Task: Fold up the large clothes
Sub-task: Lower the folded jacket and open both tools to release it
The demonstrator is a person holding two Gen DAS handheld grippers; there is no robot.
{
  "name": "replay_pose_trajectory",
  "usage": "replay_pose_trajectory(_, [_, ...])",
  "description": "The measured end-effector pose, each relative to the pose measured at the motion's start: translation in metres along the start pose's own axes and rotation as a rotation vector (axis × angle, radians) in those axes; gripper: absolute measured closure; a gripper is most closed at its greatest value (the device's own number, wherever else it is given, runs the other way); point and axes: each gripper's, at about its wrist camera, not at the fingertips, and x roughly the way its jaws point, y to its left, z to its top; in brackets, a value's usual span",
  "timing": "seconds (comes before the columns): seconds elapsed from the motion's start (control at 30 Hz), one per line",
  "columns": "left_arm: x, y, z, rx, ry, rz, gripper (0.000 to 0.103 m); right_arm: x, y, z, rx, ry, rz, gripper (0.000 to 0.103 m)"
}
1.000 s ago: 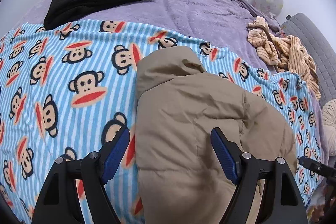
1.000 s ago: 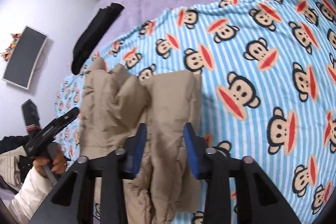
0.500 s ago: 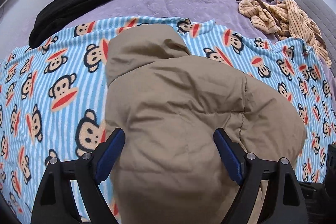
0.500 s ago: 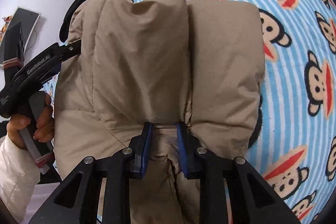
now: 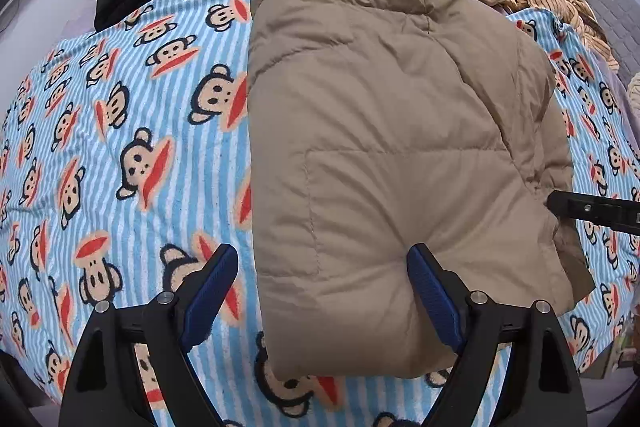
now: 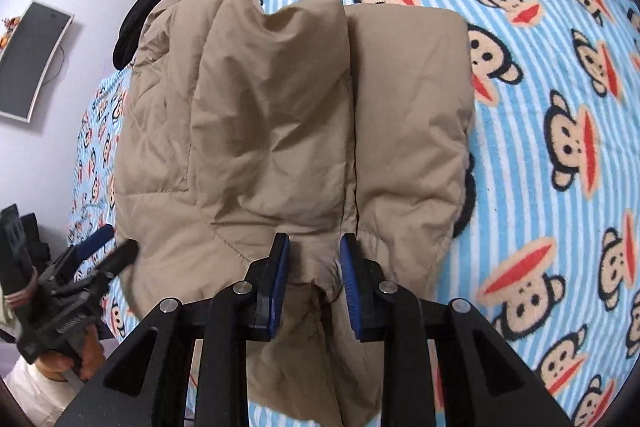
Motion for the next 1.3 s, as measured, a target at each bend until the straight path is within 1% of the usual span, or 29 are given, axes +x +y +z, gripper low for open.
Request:
replay_pose_trajectory(0.13, [0.002, 0.005, 0.0, -0.041, 0.024, -0.027, 0.015, -0.023, 0.014, -0.018, -0.046, -0.009, -0.017, 0.074])
replay_pose_trajectory(0.23, [0.002, 0.007, 0.0, -0.051, 0.036, -0.039, 0.015, -0.021, 0.018, -0.035, -0.063, 0.03, -0.038, 0.074])
replay_pose_trajectory(0.3, [0.001, 0.007, 0.0, -0.047, 0.04, -0.041, 0.015, -0.013, 0.015, -0.041, -0.038, 0.067, -0.069, 0.074])
replay_pose_trajectory(0.37, [0.0, 0.007, 0.001, -0.043, 0.049, -0.045, 0.015, -0.008, 0.011, -0.046, 0.005, 0.083, -0.073, 0.074])
replay_pose_trajectory(0.47, [0.0, 0.008, 0.002, -0.039, 0.058, -0.062, 0.015, -0.011, 0.008, -0.046, 0.053, 0.085, -0.076, 0.074])
replay_pose_trajectory(0.57, [0.0, 0.011, 0.004, -0.024, 0.069, -0.076, 0.015, -0.022, 0.008, -0.048, 0.082, 0.07, -0.089, 0.074])
replay_pose_trajectory(0.63, [-0.002, 0.011, 0.005, -0.01, 0.075, -0.08, 0.015, -0.025, 0.008, -0.051, 0.1, 0.067, -0.099, 0.071])
replay_pose_trajectory(0.73, [-0.008, 0.009, 0.006, 0.006, 0.083, -0.066, 0.015, -0.031, 0.008, -0.057, 0.118, 0.063, -0.111, 0.068])
replay_pose_trajectory(0.83, [-0.013, 0.01, 0.004, -0.004, 0.092, -0.059, 0.015, -0.033, 0.01, -0.06, 0.123, 0.08, -0.122, 0.067])
replay_pose_trajectory(0.87, [-0.014, 0.01, 0.004, -0.009, 0.09, -0.055, 0.015, -0.027, 0.015, -0.058, 0.119, 0.083, -0.128, 0.067])
replay_pose_trajectory(0.93, [-0.016, 0.009, 0.002, -0.017, 0.083, -0.033, 0.015, -0.027, 0.019, -0.056, 0.108, 0.089, -0.136, 0.064])
replay_pose_trajectory(1.07, [-0.02, 0.005, -0.001, -0.045, 0.086, 0.004, 0.015, -0.028, 0.02, -0.054, 0.081, 0.096, -0.122, 0.062])
replay_pose_trajectory(1.1, [-0.022, 0.003, -0.001, -0.049, 0.087, 0.011, 0.011, -0.029, 0.02, -0.055, 0.073, 0.097, -0.116, 0.061])
replay_pose_trajectory(1.13, [-0.024, 0.001, -0.002, -0.053, 0.09, 0.021, 0.0, -0.03, 0.019, -0.054, 0.068, 0.099, -0.112, 0.061])
replay_pose_trajectory(1.2, [-0.03, -0.004, -0.005, -0.058, 0.085, 0.037, 0.0, -0.031, 0.017, -0.055, 0.059, 0.102, -0.097, 0.061])
replay_pose_trajectory(1.3, [-0.032, -0.011, -0.009, -0.061, 0.098, 0.039, 0.0, -0.035, 0.013, -0.055, 0.049, 0.108, -0.084, 0.06])
